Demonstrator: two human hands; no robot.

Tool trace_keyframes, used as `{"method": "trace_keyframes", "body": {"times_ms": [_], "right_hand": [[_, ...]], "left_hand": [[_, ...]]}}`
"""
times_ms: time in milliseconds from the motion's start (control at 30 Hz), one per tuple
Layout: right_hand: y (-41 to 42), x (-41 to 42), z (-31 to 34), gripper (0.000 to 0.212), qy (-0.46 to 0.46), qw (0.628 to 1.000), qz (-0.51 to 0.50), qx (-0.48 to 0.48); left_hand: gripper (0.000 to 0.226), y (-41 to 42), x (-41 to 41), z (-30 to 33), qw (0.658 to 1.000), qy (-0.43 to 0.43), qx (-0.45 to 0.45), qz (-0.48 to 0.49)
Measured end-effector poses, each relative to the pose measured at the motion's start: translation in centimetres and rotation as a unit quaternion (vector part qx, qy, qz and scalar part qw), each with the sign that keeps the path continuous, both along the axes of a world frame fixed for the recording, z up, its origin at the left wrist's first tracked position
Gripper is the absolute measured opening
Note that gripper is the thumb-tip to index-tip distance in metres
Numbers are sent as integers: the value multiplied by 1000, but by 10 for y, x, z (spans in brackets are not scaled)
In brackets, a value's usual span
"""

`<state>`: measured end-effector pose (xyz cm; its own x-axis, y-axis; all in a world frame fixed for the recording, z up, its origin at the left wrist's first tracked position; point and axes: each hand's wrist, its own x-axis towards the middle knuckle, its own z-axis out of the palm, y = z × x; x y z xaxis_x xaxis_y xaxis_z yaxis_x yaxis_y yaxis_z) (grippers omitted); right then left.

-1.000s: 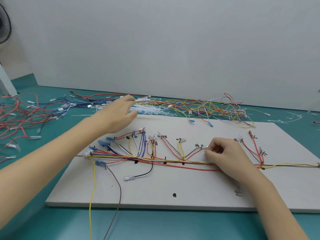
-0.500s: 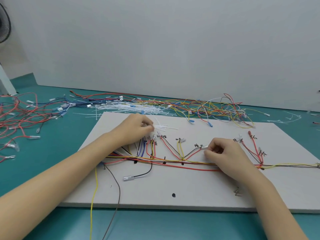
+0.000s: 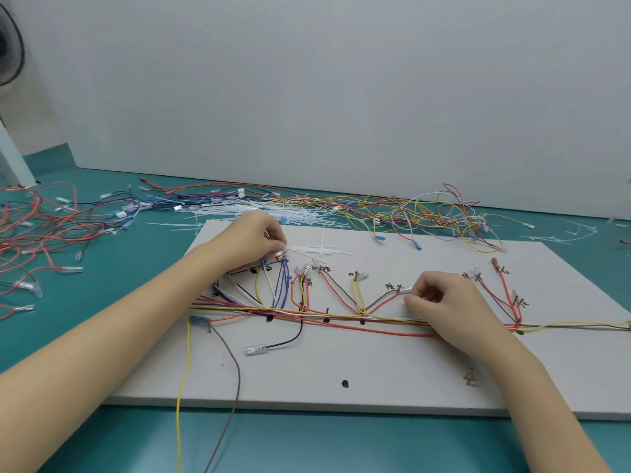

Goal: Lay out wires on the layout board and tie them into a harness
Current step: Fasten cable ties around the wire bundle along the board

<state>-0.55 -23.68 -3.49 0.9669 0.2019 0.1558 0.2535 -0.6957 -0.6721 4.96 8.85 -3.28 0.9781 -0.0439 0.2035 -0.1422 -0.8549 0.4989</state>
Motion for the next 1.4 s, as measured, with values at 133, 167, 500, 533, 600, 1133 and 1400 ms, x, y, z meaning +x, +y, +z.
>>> {"method": "trace_keyframes", "body": {"times_ms": [133,167,500,533,600,1133,1400], "right_hand": [[0,0,1,15,-1,1000,1,-2],[0,0,1,15,-1,1000,0,-2],[0,0,0,16,-2,1000,2,-1],[0,0,0,16,-3,1000,1,-1],[0,1,0,17,-13,1000,1,5],[79,-10,28,22,108,910,54,396],[87,-2,27,6,119,872,31,474]], "left_hand": [[10,3,1,2,999,19,-34,-2],[11,4,1,2,999,22,-41,-2],[11,16,-12,15,993,3,-118,-2],[9,17,-14,18,992,3,-130,1],[7,21,-19,25,989,1,-145,5],[11,-18,-61,21,956,30,-279,-88],[13,-22,-65,12,962,30,-254,-94]]}}
